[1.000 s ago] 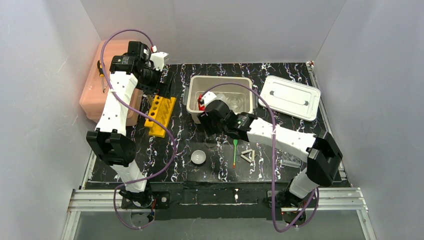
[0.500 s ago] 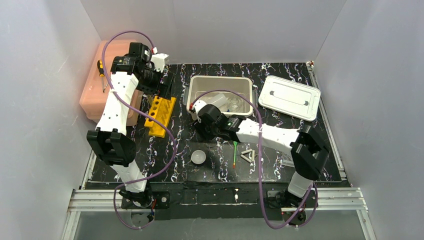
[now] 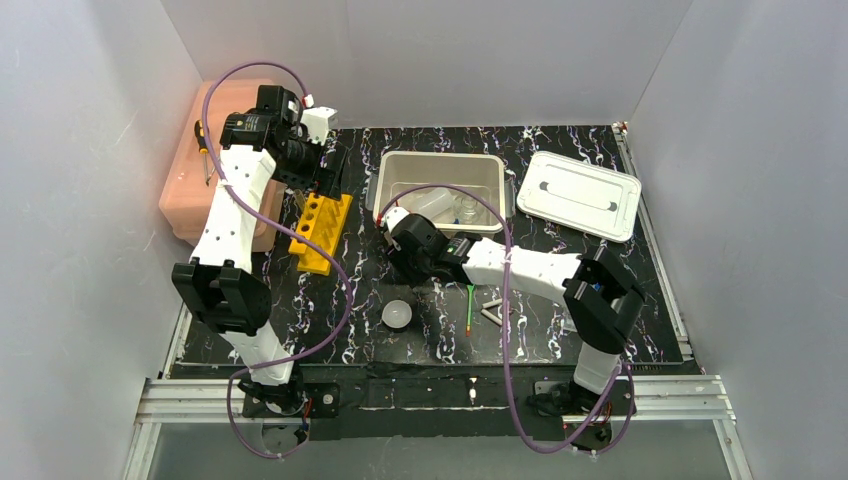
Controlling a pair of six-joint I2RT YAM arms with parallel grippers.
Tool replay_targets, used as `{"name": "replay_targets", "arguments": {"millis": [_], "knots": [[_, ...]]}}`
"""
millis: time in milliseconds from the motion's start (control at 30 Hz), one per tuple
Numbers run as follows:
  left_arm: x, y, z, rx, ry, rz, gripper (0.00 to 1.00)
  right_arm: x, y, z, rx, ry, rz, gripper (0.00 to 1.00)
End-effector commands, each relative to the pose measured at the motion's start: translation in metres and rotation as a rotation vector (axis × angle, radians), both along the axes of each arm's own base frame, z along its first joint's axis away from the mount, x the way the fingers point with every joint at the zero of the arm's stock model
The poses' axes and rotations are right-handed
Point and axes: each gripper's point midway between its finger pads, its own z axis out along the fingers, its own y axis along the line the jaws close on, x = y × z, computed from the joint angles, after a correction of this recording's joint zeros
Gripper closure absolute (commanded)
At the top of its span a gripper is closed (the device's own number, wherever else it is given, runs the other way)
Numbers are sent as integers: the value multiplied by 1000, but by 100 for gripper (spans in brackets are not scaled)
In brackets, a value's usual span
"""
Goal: Organize the chemistry lab equipment
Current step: Pick up the chemistry item at the center of the board.
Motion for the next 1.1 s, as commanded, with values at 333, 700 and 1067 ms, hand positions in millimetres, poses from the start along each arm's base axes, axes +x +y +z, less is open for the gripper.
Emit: {"name": "replay_targets", "arguments": {"millis": [333,700,1067], "knots": [[-9,5,15,5,-40,1,2,15,13,-16,-42,-49,20,60],[-11,5,14,7,-37,1,2,20,15,18,-5,-97,21,99],[-11,5,13,5,-35,-1,2,13,23,143,119,-180,130,99]]}}
